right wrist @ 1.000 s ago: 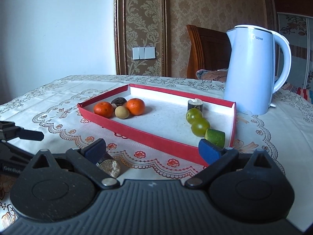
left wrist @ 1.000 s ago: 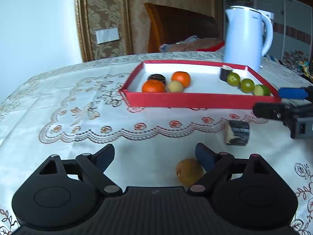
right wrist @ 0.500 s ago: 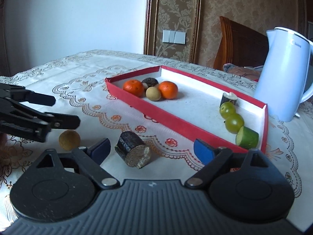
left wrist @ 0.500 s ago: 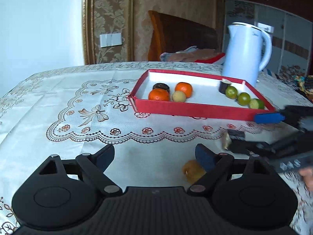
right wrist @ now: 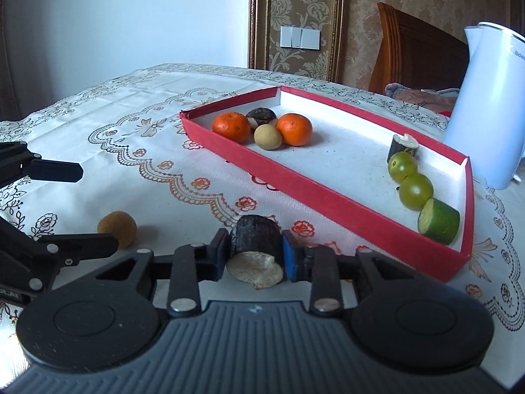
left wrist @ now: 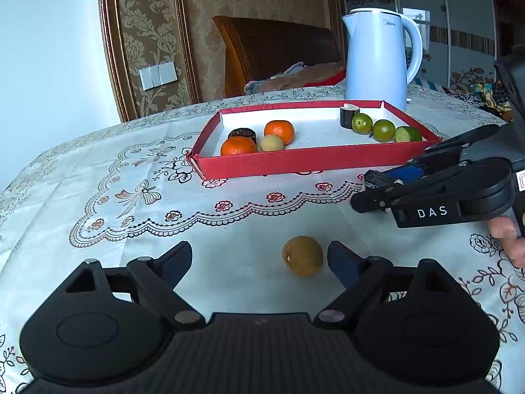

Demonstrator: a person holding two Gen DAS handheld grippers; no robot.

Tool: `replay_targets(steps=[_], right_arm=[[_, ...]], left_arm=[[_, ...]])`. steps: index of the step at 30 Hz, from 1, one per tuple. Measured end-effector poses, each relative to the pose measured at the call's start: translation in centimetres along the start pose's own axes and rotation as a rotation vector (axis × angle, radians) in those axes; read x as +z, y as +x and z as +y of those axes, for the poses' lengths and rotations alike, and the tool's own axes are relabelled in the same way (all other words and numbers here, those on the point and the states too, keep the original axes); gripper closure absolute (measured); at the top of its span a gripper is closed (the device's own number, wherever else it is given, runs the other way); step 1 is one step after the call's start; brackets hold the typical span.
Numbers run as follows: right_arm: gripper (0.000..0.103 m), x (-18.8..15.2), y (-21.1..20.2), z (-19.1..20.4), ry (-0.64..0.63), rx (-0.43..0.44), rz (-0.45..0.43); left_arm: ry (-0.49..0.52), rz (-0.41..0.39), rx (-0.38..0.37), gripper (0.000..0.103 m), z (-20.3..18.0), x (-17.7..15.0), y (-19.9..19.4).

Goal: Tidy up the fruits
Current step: 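Close the left tool on the potato while the right tool lifts the log chunk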

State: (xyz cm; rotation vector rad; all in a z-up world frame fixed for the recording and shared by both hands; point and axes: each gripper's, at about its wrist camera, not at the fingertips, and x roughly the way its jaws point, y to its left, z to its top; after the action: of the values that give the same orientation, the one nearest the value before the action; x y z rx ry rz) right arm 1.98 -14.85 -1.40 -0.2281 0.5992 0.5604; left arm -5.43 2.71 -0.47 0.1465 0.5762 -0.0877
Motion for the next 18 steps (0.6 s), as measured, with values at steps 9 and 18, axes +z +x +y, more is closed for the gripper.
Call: replay_targets(steps=[9,18], right_arm=[[0.072,0.0,0.0,-1.7,0.099,-0.073,0.0],[0.072,0.0,0.1,-1.8,0.101,-0.073,0.003]], left_arm=[[0.06,0.038,0.008,0.014,-2.0,0.5,1.6],[0.005,0.049,-0.047,0.043,-1.2,0.4,1.6]])
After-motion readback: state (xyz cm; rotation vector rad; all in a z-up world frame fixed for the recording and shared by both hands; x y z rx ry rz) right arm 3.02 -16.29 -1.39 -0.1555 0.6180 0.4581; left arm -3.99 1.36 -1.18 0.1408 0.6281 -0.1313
